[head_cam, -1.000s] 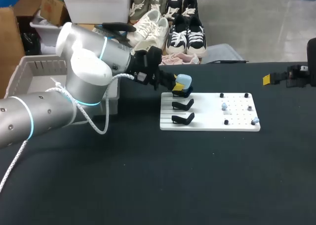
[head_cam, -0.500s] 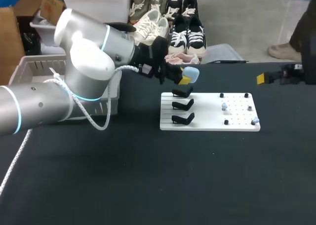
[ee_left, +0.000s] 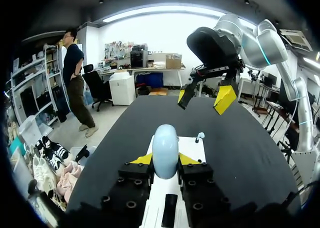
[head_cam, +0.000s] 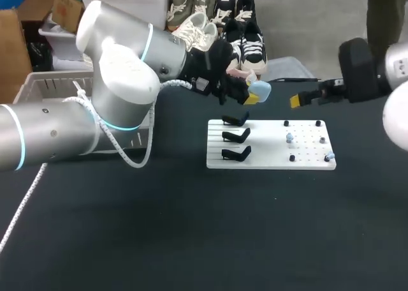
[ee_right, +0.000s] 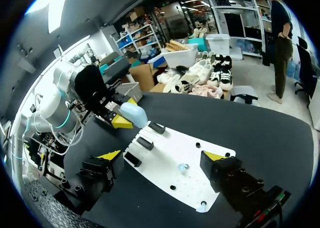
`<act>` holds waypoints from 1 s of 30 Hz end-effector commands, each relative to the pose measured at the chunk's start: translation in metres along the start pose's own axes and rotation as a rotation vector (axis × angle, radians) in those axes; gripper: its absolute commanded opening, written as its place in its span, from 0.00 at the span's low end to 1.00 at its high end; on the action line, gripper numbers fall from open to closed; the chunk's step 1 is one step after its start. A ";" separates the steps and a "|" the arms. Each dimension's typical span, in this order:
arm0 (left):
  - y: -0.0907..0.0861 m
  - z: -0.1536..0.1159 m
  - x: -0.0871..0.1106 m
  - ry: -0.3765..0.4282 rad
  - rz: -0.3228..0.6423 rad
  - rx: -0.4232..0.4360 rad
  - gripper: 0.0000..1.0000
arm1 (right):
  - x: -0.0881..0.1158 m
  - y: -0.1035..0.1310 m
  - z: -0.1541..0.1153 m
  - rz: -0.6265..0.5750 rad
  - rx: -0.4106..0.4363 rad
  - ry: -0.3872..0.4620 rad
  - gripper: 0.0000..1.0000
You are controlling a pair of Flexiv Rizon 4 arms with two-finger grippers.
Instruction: Pick up each earbud case from the left stands, insert the matching earbuds, close the lid, and place the case in the box.
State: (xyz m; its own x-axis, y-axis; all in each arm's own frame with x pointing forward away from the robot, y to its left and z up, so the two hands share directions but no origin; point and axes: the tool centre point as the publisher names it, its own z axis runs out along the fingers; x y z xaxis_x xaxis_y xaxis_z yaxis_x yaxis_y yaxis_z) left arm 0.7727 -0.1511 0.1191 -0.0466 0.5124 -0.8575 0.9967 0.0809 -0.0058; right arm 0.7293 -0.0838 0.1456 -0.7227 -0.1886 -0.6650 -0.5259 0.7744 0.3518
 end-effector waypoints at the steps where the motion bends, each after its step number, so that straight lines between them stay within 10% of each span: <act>1: 0.002 0.008 -0.005 -0.007 0.008 0.015 0.00 | -0.011 -0.001 0.024 -0.006 -0.107 0.009 1.00; 30: -0.022 0.016 -0.014 -0.042 0.040 0.071 0.00 | -0.040 -0.005 0.034 -0.024 -0.112 0.028 1.00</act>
State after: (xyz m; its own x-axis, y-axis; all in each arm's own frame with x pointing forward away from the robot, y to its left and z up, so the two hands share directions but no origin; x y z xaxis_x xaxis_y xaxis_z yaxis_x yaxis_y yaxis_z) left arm 0.7574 -0.1753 0.1208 -0.0082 0.4821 -0.8761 0.9999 -0.0025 -0.0108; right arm 0.7700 -0.0601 0.1477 -0.7172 -0.2189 -0.6616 -0.5878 0.7001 0.4055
